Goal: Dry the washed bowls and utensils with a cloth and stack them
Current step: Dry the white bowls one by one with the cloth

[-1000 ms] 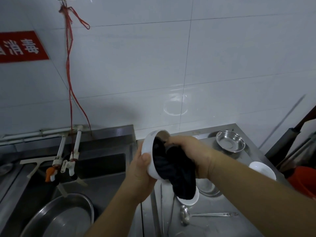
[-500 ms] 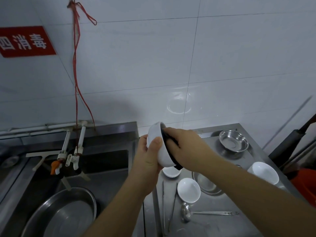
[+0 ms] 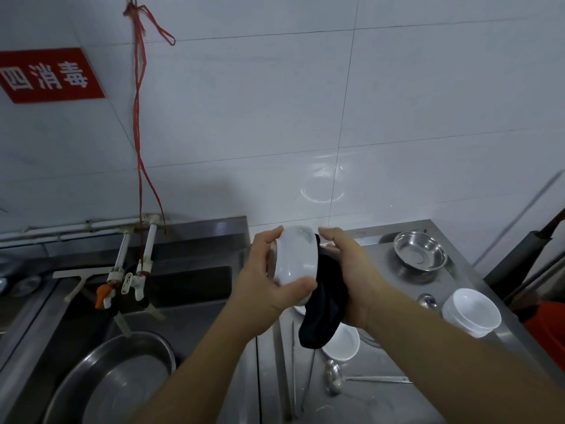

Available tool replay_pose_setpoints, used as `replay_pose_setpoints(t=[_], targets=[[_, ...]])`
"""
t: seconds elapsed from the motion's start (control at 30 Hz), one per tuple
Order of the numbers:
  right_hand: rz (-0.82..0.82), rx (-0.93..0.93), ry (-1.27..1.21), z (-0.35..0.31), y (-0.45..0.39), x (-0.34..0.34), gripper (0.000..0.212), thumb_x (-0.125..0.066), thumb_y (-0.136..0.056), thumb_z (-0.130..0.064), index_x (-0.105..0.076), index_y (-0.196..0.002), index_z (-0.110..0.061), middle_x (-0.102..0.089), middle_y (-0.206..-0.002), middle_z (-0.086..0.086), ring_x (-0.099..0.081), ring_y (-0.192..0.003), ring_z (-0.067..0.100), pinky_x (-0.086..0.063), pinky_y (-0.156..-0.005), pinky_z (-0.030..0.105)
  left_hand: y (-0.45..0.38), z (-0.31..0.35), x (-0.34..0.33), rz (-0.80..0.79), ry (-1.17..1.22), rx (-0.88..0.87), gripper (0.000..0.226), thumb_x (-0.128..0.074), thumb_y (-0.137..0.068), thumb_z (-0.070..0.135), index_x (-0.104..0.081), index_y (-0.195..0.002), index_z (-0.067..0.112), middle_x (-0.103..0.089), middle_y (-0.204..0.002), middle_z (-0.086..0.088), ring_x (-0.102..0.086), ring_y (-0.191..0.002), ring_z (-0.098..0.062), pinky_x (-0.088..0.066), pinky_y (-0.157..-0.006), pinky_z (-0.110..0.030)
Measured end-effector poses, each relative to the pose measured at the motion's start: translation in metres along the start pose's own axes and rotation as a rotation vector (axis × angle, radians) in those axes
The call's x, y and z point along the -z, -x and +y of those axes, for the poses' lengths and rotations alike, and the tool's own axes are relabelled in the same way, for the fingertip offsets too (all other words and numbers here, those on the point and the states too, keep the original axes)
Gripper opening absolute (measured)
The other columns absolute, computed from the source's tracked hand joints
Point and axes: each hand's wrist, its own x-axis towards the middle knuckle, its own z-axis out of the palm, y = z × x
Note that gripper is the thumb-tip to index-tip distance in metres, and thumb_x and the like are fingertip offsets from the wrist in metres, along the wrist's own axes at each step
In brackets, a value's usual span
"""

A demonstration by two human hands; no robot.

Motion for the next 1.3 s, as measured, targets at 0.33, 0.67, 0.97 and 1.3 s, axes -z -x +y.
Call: replay_pose_setpoints(t=[0.33, 0.67, 0.97, 1.3], targets=[[-0.079, 0.106, -0.141, 0.019, 0.000, 0.005, 0.062, -0.067, -0.088, -0.054, -0.072, -0.132, -0.010, -0.073, -0.129, 0.019, -0.073, -0.112, 0.035, -0.059, -0.090, 0.044, -0.001, -0.001, 0.007, -0.070, -0.085, 0.075, 0.082, -0.055, -0.082, 0.083, -0.032, -0.153, 0.049, -0.047, -0.151, 0.009, -0.057, -0.129, -0.017, -0.058, -0.102, -0.038], [-0.058, 0.190, -0.196, 0.020, -0.010, 0.020, 0.063, -0.061, -0.091, -0.057, -0.072, -0.133, -0.012, -0.073, -0.129, 0.016, -0.074, -0.108, 0.029, -0.063, -0.078, 0.036, 0.015, -0.010, -0.001, 0.042, 0.968, 0.611, 0.043, -0.067, -0.092, 0.032, -0.074, -0.124, 0.004, -0.065, -0.105, -0.013, -0.062, -0.088, -0.021, -0.053, -0.085, -0.034], [0.054, 0.104, -0.037, 0.038, -0.008, 0.019, 0.062, -0.069, -0.084, -0.063, -0.078, -0.123, -0.015, -0.079, -0.120, 0.009, -0.076, -0.107, 0.025, -0.058, -0.088, 0.040, 0.002, 0.017, 0.006, 0.221, 1.124, 0.358, 0.040, -0.046, -0.107, 0.028, -0.065, -0.134, 0.006, -0.070, -0.135, -0.015, -0.068, -0.125, -0.028, -0.057, -0.102, -0.040], [0.325, 0.687, 0.286, 0.014, -0.009, 0.014, 0.009, -0.067, -0.101, -0.042, -0.075, -0.097, -0.045, -0.077, -0.095, -0.016, -0.073, -0.097, 0.011, -0.061, -0.089, 0.042, 0.007, 0.012, 0.007, 0.223, 0.485, 0.281, 0.016, -0.059, -0.104, 0.019, -0.067, -0.115, 0.011, -0.071, -0.120, -0.014, -0.070, -0.109, -0.033, -0.063, -0.085, -0.039]])
